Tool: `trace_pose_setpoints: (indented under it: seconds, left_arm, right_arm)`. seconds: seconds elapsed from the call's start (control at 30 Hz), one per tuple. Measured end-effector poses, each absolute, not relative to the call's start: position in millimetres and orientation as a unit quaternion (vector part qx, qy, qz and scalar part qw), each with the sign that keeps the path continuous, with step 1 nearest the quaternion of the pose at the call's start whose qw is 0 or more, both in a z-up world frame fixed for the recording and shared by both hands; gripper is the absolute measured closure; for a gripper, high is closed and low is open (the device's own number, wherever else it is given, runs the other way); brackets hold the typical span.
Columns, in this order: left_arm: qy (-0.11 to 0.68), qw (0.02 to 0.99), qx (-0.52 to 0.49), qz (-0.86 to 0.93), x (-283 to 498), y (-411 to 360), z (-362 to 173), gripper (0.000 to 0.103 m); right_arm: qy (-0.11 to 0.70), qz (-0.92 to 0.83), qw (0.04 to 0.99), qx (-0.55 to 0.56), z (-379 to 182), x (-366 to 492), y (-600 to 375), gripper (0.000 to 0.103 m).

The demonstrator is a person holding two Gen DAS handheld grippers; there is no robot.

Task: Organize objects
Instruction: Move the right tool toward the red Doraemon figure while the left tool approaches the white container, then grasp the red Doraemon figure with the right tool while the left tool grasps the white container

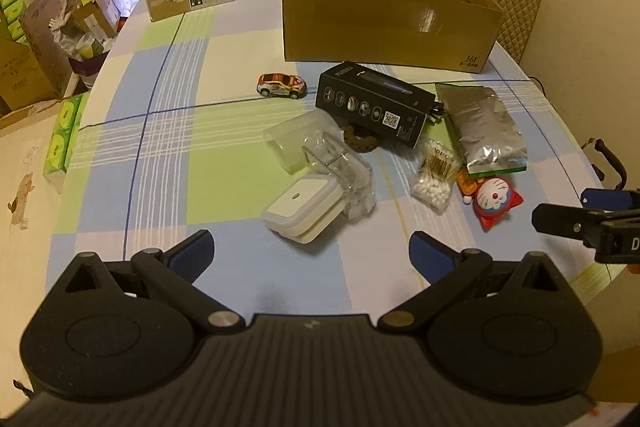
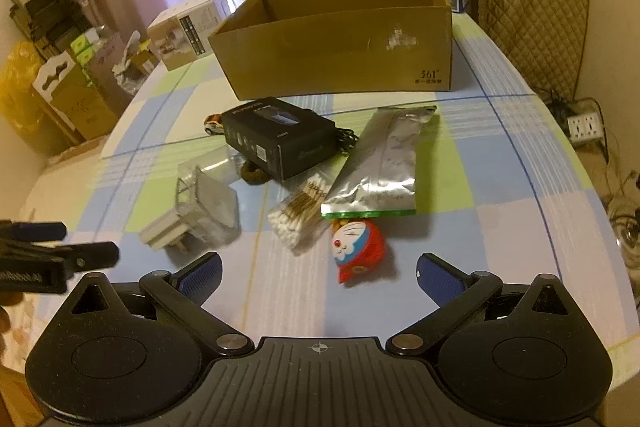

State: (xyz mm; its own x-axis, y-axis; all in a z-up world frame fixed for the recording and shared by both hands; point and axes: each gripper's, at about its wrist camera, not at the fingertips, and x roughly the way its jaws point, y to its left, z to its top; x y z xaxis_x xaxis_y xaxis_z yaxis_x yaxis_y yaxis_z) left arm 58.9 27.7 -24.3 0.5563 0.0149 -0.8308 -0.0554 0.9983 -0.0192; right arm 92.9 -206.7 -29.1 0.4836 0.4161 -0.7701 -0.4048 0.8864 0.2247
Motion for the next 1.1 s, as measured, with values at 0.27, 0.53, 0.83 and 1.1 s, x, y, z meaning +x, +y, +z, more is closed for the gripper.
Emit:
trace_pose_setpoints:
  seconds: [0.27,0.53,0.83,1.1]
  left_arm:
    - [0.472,0.881,-0.015,0.025,66.6,34.7,-40.5,0.001]
    - [0.474,0.879,-0.015,0.039,76.1,46.1,-57.1,0.001]
    - [0.478,0.877,-0.006,0.043,85.8,50.2,-71.9,0.001]
    - [0.486,0.873,0.015,0.032,94.9,44.8,-86.0,0.002]
  right_arm:
    - [0.442,0.254,0.859,-0.042,-65.0,106.0,-203.3,0.024]
    - [0.439,0.248,0.862,-0.054,-89.2,126.1,-198.8,0.035]
    - [0.443,0.24,0.861,-0.067,-110.3,146.4,-190.3,0.046]
    - [0.442,0.253,0.857,-0.075,-117.5,149.5,-190.2,0.06]
